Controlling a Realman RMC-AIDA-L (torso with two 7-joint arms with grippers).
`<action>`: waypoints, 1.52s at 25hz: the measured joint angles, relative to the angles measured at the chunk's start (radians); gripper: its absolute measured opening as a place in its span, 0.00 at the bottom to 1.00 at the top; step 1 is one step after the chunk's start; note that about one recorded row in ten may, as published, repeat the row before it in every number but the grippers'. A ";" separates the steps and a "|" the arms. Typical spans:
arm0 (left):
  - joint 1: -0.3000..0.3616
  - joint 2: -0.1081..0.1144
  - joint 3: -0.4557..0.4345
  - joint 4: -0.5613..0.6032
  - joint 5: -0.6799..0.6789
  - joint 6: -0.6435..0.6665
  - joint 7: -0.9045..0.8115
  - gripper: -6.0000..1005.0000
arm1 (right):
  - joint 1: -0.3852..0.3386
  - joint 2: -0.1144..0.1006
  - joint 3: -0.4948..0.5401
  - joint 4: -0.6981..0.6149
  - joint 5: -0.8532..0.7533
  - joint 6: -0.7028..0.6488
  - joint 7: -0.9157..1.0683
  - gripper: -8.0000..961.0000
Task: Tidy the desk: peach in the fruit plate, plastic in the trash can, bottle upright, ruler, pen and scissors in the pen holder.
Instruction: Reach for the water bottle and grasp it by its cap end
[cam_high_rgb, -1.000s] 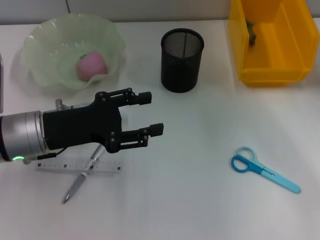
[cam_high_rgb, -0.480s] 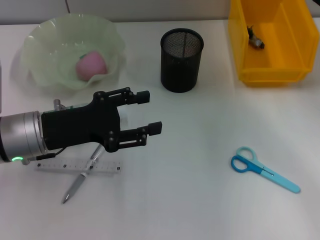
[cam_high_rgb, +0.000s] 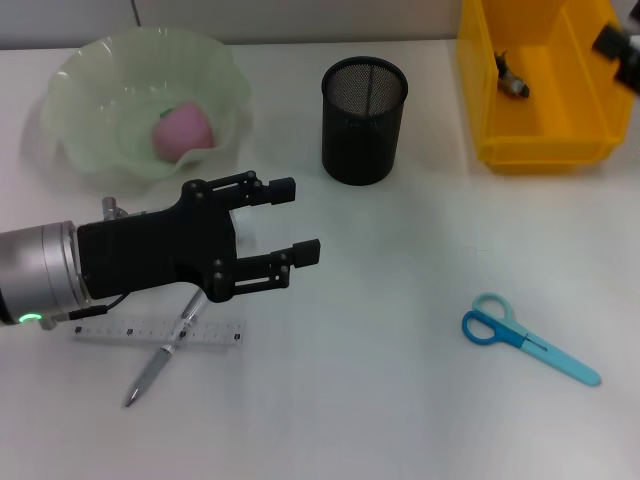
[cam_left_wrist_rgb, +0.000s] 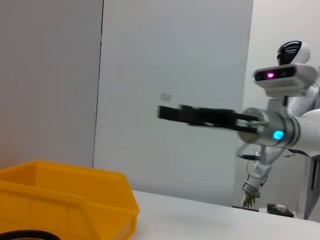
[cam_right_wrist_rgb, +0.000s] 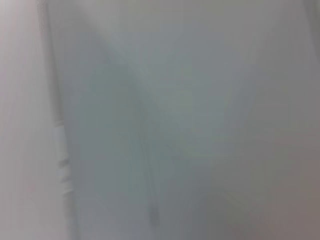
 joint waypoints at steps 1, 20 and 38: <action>0.001 -0.001 0.000 0.000 0.000 0.000 0.000 0.73 | -0.006 -0.006 0.002 0.000 -0.023 -0.041 0.009 0.69; 0.001 -0.001 0.000 0.000 0.000 0.014 0.000 0.73 | -0.009 -0.019 0.054 -0.088 -0.463 -0.308 0.206 0.69; -0.086 0.003 0.044 0.439 0.311 -0.160 -0.491 0.73 | 0.057 0.000 0.051 0.107 -0.482 -0.245 0.175 0.69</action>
